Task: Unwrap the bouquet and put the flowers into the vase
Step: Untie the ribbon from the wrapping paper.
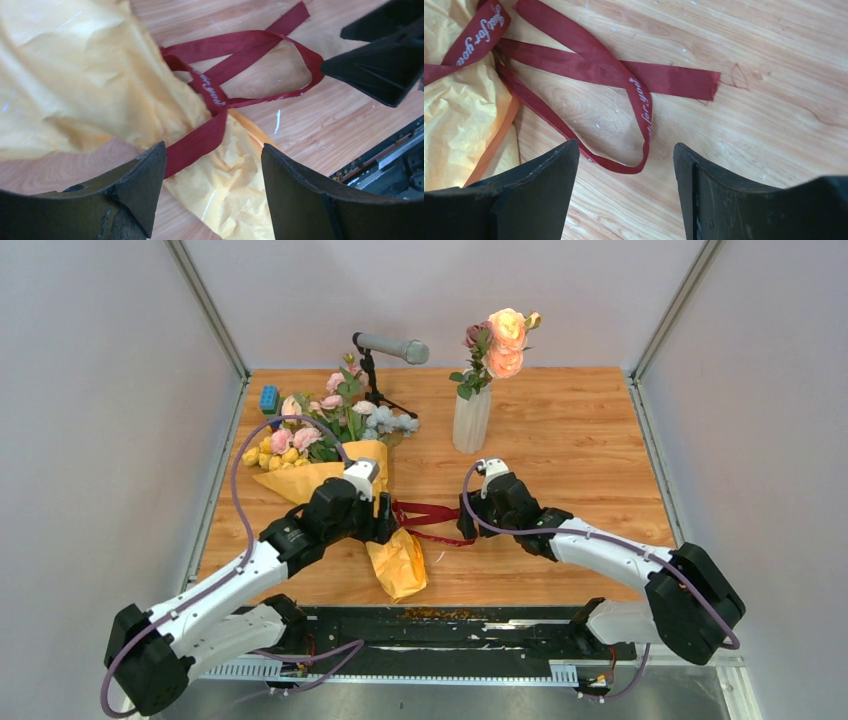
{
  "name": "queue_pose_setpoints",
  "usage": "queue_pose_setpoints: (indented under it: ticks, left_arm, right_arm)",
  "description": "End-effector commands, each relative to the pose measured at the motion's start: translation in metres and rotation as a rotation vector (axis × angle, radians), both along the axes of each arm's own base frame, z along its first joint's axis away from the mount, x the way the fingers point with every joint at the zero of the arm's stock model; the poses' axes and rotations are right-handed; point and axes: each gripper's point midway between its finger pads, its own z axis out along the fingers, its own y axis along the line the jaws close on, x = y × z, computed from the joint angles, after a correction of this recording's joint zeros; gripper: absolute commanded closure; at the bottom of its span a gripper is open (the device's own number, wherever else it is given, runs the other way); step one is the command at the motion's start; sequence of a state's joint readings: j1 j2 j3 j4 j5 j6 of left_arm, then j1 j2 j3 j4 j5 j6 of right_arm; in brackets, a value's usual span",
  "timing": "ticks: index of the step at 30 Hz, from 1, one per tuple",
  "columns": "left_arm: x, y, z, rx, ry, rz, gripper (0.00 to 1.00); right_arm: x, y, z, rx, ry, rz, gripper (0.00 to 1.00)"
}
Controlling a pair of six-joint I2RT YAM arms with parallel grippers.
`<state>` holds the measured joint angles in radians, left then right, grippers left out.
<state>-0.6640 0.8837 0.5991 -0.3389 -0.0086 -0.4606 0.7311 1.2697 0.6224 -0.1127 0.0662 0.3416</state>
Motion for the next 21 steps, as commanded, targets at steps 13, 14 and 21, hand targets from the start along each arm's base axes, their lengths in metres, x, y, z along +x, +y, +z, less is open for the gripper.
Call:
queue_pose_setpoints:
  ticks: [13,14,21]
  left_arm:
    - [0.030,-0.021,-0.014,0.281,-0.096,0.016,0.40]
    - [0.030,-0.022,-0.015,0.281,-0.095,0.014,0.43]
    - [0.026,-0.018,-0.019,0.269,-0.084,0.028,0.73]
  right_arm:
    - [0.011,0.029,0.003,0.044,-0.001,0.126,0.30]
    - [0.011,0.029,0.002,0.045,0.002,0.125,0.29]
    - [0.014,0.031,-0.002,0.039,0.010,0.123,0.29]
